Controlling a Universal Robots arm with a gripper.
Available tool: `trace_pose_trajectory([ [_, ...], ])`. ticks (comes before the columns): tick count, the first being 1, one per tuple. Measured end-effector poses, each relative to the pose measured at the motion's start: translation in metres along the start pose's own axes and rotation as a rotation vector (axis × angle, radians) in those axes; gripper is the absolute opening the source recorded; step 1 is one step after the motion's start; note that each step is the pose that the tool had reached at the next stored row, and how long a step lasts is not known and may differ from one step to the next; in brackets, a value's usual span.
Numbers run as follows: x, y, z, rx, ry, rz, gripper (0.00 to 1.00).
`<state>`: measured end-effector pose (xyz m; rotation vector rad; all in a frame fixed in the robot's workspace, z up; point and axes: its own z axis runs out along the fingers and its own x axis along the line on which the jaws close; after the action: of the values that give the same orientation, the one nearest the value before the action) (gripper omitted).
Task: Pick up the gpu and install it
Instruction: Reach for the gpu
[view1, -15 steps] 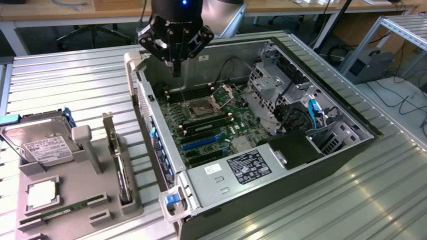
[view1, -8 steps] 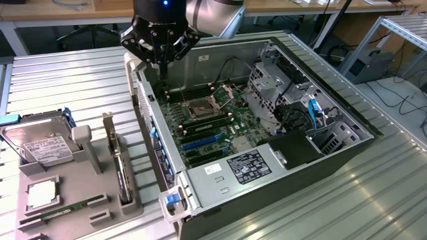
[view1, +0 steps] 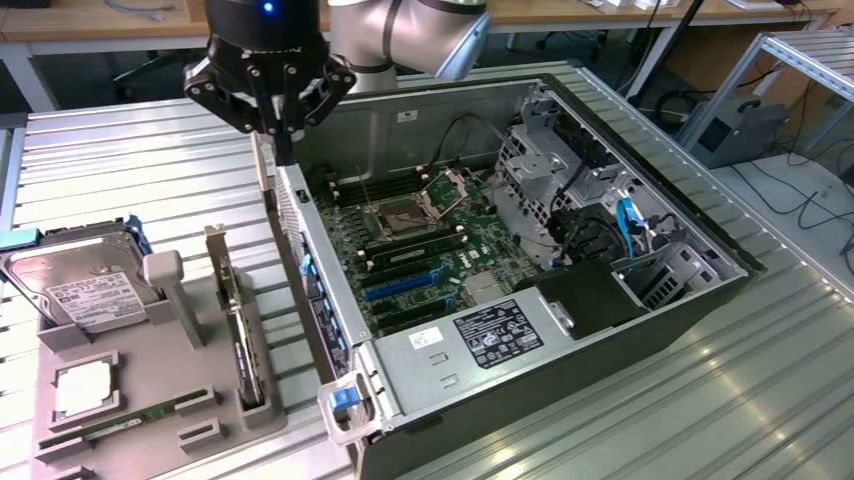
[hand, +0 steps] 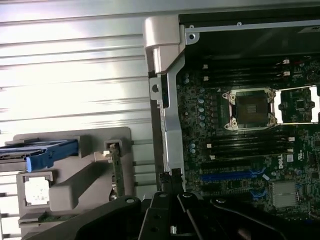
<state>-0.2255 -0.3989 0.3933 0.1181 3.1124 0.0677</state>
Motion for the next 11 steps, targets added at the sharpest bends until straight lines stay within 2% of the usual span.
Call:
trace_pose_trajectory([
  [6, 0.022, -0.0017, -0.0006, 0.0, 0.0, 0.0, 0.11],
  [11, 0.047, -0.0035, -0.0013, 0.0, 0.0, 0.0, 0.11],
])
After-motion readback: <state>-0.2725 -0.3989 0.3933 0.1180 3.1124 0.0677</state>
